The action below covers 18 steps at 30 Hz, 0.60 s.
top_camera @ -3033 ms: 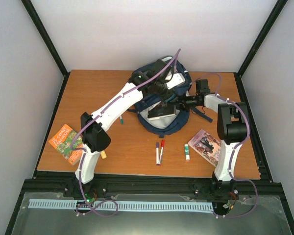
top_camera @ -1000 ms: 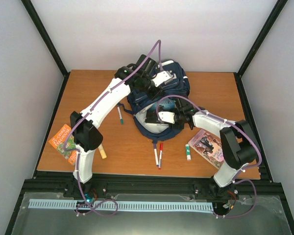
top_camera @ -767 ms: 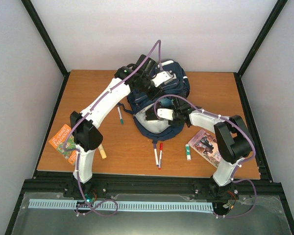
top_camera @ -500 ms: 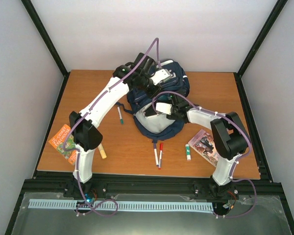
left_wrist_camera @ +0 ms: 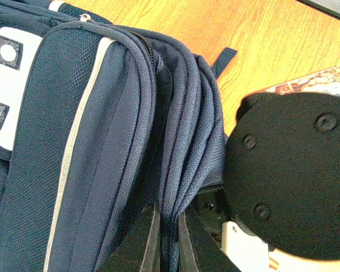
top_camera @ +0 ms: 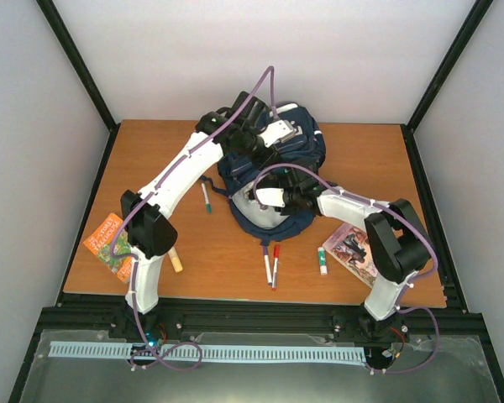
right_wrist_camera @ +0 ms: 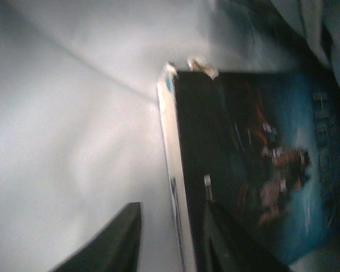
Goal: Pack the student bag
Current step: Place the book in the student bag.
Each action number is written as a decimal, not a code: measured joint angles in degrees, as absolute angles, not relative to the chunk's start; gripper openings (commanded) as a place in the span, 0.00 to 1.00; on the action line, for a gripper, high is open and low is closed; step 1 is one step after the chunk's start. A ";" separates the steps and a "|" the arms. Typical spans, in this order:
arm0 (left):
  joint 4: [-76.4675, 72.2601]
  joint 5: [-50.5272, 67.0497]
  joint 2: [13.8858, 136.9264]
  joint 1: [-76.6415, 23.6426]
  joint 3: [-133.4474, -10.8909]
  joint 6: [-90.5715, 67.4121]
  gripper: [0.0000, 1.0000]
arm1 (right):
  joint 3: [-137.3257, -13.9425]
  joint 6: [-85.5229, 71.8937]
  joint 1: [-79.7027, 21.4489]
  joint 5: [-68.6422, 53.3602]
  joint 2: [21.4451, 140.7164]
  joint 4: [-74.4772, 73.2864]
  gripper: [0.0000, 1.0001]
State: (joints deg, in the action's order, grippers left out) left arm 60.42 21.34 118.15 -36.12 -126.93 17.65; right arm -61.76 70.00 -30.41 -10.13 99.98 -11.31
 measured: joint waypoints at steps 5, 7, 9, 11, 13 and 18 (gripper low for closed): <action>60.45 21.08 118.15 -35.99 -127.04 17.65 0.01 | -65.58 69.14 -31.99 -11.11 104.57 -11.68 0.08; 60.20 20.80 118.15 -35.88 -127.07 17.69 0.01 | -66.94 68.38 -32.29 -10.68 106.83 -10.46 0.06; 60.07 20.69 118.13 -35.75 -127.13 17.72 0.01 | -67.90 67.61 -32.42 -9.89 108.73 -8.86 0.03; 60.03 20.49 118.15 -35.64 -127.15 17.74 0.01 | -68.58 66.57 -32.53 -9.54 110.32 -7.01 0.03; 59.96 20.10 118.15 -35.44 -127.24 17.78 0.01 | -69.32 65.89 -32.62 -9.06 111.55 -4.97 0.03; 59.77 19.22 118.15 -34.76 -127.59 18.20 0.01 | -71.99 64.12 -32.73 -6.15 115.04 0.01 0.03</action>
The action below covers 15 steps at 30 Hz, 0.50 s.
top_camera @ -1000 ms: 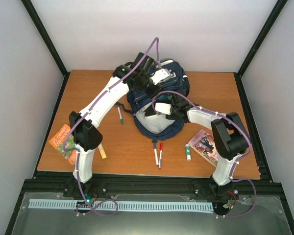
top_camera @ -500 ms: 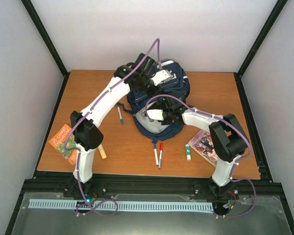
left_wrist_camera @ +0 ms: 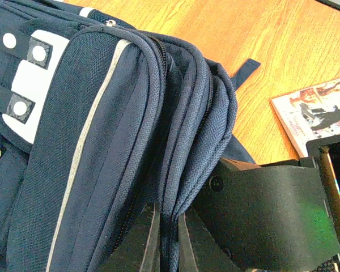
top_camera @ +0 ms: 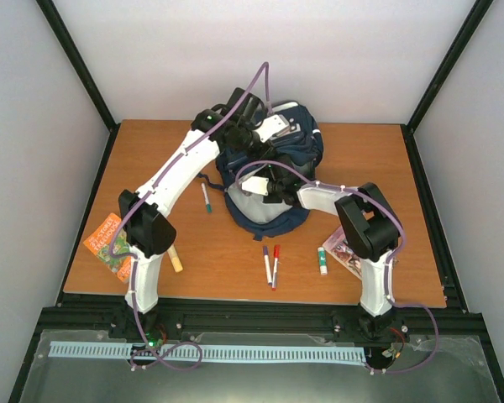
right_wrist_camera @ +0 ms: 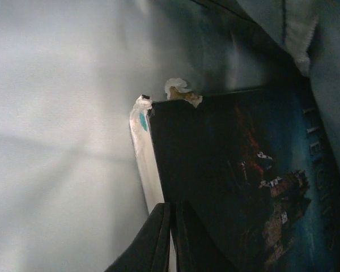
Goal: Pack the student bag
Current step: Place the book in the student bag.
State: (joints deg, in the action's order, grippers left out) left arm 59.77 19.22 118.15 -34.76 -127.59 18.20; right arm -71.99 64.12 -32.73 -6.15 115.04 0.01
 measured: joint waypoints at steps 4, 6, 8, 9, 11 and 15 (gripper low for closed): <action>59.70 19.07 118.15 -34.76 -127.79 18.26 0.01 | -72.23 62.98 -32.71 -4.60 115.44 1.34 0.09; 59.72 19.07 118.15 -34.76 -127.79 18.26 0.01 | -72.23 62.37 -32.71 -4.75 115.33 0.84 0.13; 59.70 19.16 118.15 -34.79 -127.79 18.24 0.01 | -72.14 61.54 -32.67 -5.85 114.56 -1.19 0.16; 59.70 19.31 118.15 -34.83 -127.79 18.24 0.01 | -71.88 61.04 -32.67 -6.83 113.82 -2.76 0.18; 59.81 19.59 118.15 -35.05 -127.79 18.22 0.01 | -70.61 59.72 -32.67 -9.08 111.07 -6.46 0.22; 60.47 20.03 118.85 -35.57 -127.76 18.15 0.01 | -63.81 58.54 -32.60 -13.39 100.18 -11.46 0.33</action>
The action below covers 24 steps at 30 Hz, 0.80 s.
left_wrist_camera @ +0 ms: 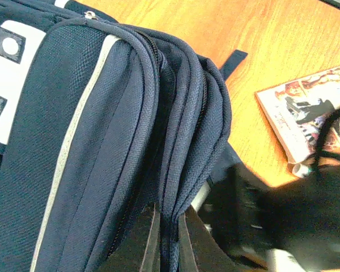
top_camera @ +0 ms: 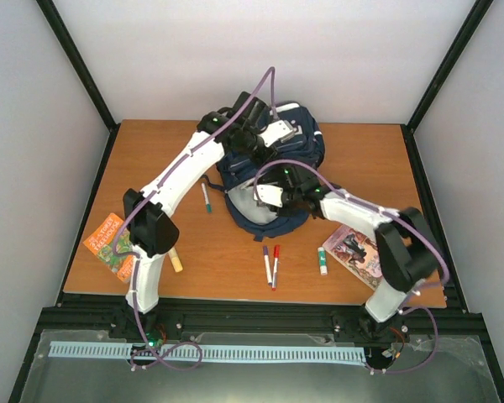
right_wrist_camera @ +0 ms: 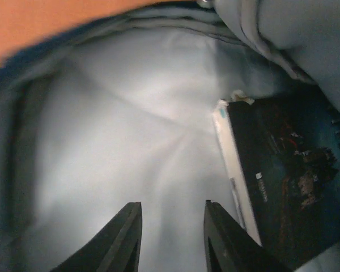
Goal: Pack the student bag
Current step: Place the book in the student bag.
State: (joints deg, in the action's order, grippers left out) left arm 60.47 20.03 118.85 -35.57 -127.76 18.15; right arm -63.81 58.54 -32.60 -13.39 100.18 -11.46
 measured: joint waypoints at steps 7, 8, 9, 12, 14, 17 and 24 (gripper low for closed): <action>60.47 21.10 120.90 -35.94 -126.19 16.67 0.04 | -54.61 60.45 -30.13 -18.48 85.84 -26.00 0.35; 60.40 21.26 121.03 -36.10 -125.71 16.47 0.04 | -53.60 60.40 -28.97 -18.94 84.88 -28.95 0.35; 60.34 21.37 121.14 -36.14 -125.36 16.40 0.05 | -53.06 60.34 -27.68 -19.25 84.12 -31.73 0.35; 59.94 22.48 121.58 -36.34 -123.42 16.05 0.07 | -53.12 59.86 -23.20 -20.49 82.37 -38.54 0.34; 59.92 23.24 122.21 -36.40 -122.32 15.88 0.14 | -54.15 59.29 -19.40 -21.34 81.28 -43.00 0.34; 59.99 24.77 123.94 -36.42 -120.75 14.81 0.26 | -57.10 58.59 -13.02 -22.63 80.49 -48.86 0.34; 60.51 27.81 126.67 -36.71 -119.20 13.13 0.52 | -60.99 57.56 0.99 -22.92 79.85 -56.64 0.38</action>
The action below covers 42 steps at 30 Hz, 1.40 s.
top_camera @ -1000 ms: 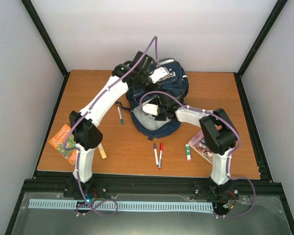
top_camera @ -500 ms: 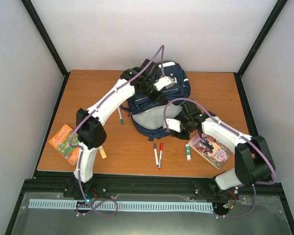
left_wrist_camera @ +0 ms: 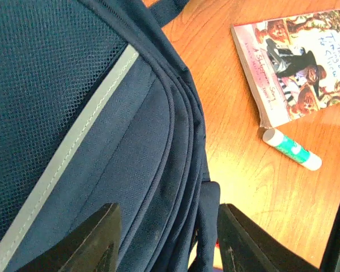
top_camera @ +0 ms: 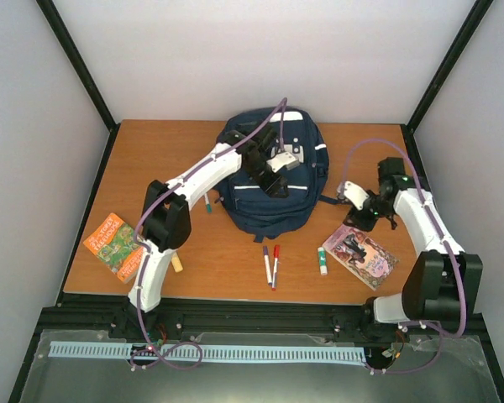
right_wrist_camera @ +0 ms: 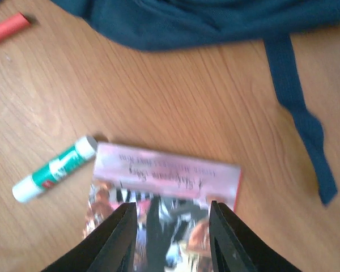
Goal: Pack the student bag
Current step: Place the book in the student bag, then pick up the book from the center of the board.
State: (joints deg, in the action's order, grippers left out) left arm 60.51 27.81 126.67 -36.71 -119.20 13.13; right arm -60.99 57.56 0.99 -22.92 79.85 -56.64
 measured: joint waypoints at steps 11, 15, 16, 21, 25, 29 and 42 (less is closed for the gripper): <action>59.77 36.53 121.12 -36.58 -114.63 13.19 0.62 | -50.04 64.90 8.03 -12.73 67.13 -62.92 0.72; 58.72 37.91 120.75 -37.15 -114.63 10.39 0.65 | -42.19 69.89 6.55 -7.62 60.55 -63.81 0.73; 58.61 38.09 120.75 -37.41 -114.63 9.69 0.67 | -40.64 70.65 6.09 -6.52 60.07 -63.81 0.73; 58.02 37.39 120.77 -39.68 -115.02 7.40 0.75 | -37.80 71.66 3.46 -3.18 60.40 -63.35 0.75; 58.11 36.67 120.95 -42.00 -115.02 7.09 0.73 | -37.65 70.76 1.19 -1.69 62.78 -61.34 0.77; 58.17 36.62 120.97 -43.81 -115.04 7.29 0.73 | -35.88 68.90 -1.65 1.04 65.41 -57.19 0.78; 58.26 35.55 121.01 -44.86 -115.52 7.81 0.73 | -32.40 64.73 -3.29 10.87 70.63 -46.87 0.78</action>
